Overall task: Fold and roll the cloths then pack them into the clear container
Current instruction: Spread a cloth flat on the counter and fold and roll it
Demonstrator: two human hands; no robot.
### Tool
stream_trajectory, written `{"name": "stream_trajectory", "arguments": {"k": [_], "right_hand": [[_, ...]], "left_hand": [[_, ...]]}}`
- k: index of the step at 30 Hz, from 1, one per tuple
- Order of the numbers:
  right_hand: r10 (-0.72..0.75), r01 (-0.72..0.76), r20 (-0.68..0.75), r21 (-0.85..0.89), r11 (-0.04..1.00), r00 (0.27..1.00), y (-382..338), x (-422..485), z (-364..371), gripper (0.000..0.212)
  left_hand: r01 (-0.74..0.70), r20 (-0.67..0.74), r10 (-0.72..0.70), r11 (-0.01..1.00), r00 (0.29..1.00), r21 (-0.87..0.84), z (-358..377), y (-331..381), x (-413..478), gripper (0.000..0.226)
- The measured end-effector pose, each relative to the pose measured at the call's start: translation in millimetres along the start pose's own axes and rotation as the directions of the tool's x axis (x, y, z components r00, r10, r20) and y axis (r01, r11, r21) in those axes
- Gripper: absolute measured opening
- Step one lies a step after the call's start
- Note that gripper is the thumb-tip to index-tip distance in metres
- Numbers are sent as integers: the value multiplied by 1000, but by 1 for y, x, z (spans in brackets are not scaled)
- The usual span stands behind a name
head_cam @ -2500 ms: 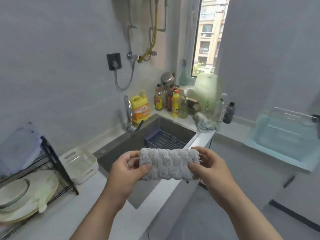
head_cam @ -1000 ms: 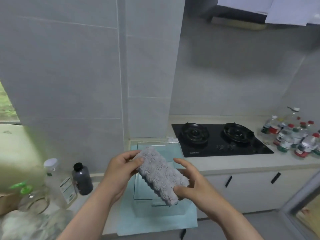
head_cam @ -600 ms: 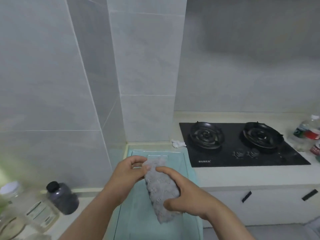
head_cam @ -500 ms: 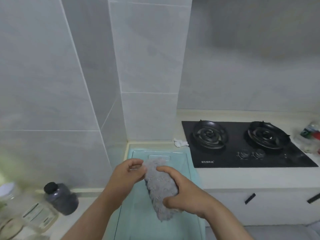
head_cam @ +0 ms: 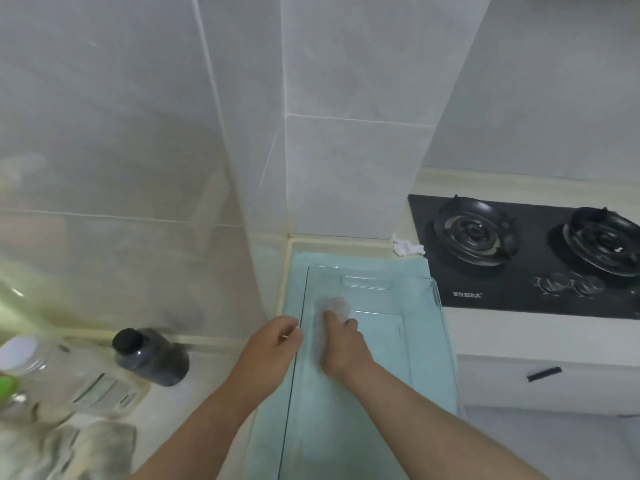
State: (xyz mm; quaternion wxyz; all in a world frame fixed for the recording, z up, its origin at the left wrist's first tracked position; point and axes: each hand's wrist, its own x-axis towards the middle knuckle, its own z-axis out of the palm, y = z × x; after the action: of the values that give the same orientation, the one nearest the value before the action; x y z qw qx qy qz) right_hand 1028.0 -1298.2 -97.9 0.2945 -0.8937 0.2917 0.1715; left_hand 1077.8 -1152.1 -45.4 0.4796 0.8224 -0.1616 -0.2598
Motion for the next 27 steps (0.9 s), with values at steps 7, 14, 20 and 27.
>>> {"name": "stream_trajectory", "arguments": {"k": [7, 14, 20, 27], "right_hand": [[-79, 79, -6, 91, 993, 997, -9, 27, 32, 97], [270, -109, 63, 981, 159, 961, 13, 28, 36, 60], [290, -16, 10, 1000, 21, 957, -16, 38, 34, 46], [239, -90, 93, 996, -21, 967, -15, 50, 45, 46]], "left_hand": [[40, 61, -36, 997, 998, -63, -2, -7, 7, 14], [80, 103, -68, 989, 992, -125, -6, -7, 5, 9], [111, 106, -88, 965, 990, -238, -2, -9, -1, 24], [130, 120, -97, 940, 988, -314, -2, -13, -4, 26]]}}
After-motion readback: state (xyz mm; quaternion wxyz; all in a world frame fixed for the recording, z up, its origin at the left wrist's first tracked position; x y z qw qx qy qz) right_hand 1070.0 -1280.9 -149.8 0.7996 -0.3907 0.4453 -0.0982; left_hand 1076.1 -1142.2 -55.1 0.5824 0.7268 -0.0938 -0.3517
